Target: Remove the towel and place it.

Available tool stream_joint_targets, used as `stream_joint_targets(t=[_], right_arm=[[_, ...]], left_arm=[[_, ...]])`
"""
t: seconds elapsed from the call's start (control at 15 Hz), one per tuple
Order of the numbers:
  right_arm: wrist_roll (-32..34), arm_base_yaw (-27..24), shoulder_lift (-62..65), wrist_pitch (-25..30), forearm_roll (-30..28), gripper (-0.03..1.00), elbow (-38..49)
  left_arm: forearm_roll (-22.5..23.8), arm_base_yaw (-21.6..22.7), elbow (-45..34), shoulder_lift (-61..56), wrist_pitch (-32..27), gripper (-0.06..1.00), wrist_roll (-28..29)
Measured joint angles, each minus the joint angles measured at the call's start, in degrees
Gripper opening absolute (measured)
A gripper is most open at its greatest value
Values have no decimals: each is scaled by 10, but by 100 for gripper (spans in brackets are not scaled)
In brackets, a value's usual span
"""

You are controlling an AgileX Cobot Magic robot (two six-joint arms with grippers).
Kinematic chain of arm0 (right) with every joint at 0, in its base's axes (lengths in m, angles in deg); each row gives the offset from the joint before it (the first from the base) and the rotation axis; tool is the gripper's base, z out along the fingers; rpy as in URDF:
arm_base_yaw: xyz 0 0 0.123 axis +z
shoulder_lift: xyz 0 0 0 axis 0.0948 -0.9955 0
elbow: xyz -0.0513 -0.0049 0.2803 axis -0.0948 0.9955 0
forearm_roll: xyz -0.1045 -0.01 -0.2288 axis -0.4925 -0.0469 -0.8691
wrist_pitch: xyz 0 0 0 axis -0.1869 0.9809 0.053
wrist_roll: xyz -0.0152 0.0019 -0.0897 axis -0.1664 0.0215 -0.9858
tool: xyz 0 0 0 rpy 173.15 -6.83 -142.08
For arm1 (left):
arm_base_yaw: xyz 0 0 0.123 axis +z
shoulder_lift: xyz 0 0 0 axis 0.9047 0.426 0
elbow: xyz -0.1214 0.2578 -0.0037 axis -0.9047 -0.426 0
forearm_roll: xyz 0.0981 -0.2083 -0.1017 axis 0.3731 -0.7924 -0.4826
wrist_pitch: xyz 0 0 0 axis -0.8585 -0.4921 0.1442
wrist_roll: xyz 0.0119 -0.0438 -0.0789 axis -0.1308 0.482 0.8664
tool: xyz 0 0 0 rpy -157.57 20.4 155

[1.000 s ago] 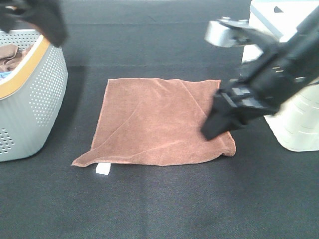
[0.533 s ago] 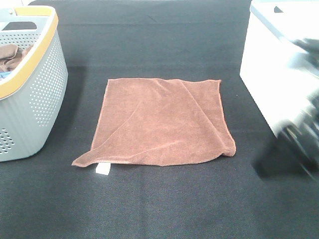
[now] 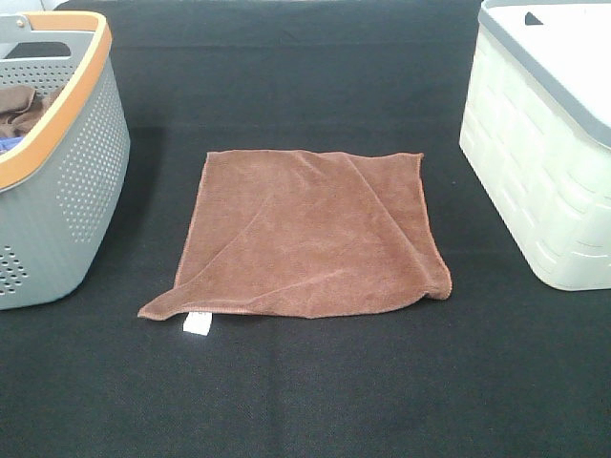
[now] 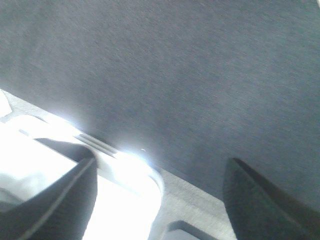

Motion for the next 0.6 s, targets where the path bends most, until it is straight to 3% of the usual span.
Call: stream_joint_targets(t=[0.33,0.6], right_arm=[[-17,0,131,-5,-13,67,10],[-18,0,144,-5,-13,67,11]], left_arm=[[-37,0,-22,-56,81,76,-109],[-73,0,-26,-56,92,76,-169]])
